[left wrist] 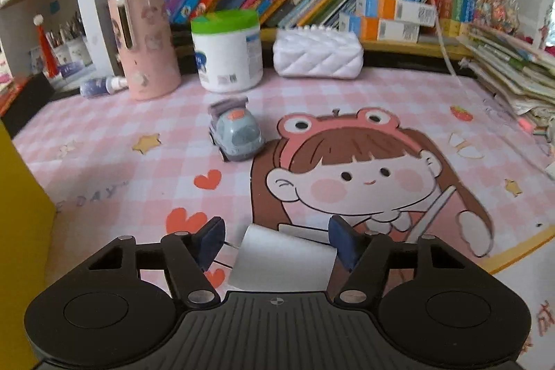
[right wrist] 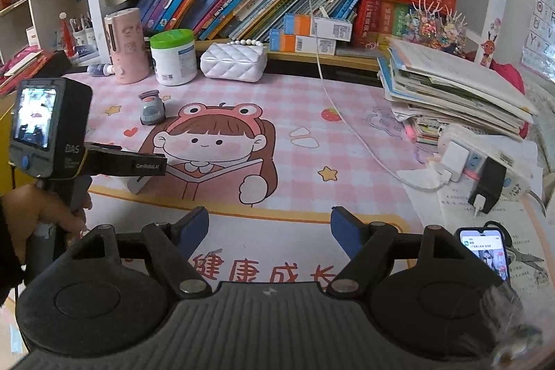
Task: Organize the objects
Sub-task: 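Lower the left tool onto the white charger to grasp it, then lift the white charger with the left tool while the right tool grasps the grey toy car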
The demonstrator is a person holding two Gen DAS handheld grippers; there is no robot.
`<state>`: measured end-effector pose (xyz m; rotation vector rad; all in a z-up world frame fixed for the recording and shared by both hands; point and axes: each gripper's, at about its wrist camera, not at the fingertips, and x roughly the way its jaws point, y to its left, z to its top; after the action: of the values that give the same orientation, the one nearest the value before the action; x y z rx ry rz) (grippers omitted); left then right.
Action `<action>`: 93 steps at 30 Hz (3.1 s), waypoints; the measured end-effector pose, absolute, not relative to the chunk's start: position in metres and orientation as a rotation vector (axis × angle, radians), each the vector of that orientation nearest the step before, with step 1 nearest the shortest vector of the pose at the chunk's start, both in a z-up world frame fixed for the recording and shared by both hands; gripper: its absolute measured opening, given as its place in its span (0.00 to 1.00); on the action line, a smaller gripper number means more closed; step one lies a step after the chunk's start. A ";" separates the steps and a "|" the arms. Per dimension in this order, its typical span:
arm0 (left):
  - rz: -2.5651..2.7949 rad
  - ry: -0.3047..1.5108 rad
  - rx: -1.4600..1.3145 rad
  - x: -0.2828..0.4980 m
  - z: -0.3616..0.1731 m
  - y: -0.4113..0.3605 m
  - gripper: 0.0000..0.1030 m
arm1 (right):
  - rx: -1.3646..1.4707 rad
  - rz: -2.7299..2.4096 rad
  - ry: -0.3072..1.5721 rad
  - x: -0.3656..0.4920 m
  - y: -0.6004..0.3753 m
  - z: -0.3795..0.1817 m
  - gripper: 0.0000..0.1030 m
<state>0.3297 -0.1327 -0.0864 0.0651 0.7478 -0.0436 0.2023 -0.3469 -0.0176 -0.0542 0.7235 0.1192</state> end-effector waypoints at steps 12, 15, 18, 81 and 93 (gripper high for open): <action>-0.034 0.726 0.073 0.281 -0.041 -0.101 0.10 | -0.054 0.230 0.703 0.235 -0.308 -0.023 0.74; -0.051 0.735 -0.010 0.269 -0.046 -0.085 0.23 | -0.062 0.240 0.694 0.243 -0.296 -0.023 0.74; -0.038 0.754 -0.060 0.266 -0.063 -0.076 0.74 | -0.073 0.236 0.693 0.248 -0.288 -0.024 0.74; -0.007 0.523 -0.209 0.169 0.037 0.018 0.40 | -0.178 0.388 0.730 0.431 -0.142 -0.079 0.39; -0.020 0.548 -0.209 0.147 0.029 -0.018 0.40 | -0.136 0.451 0.694 0.301 -0.192 -0.018 0.39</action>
<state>0.1471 -0.0177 0.0290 -0.2092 0.5476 -0.0203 0.3015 -0.1923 -0.0176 -0.1360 0.6941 0.4508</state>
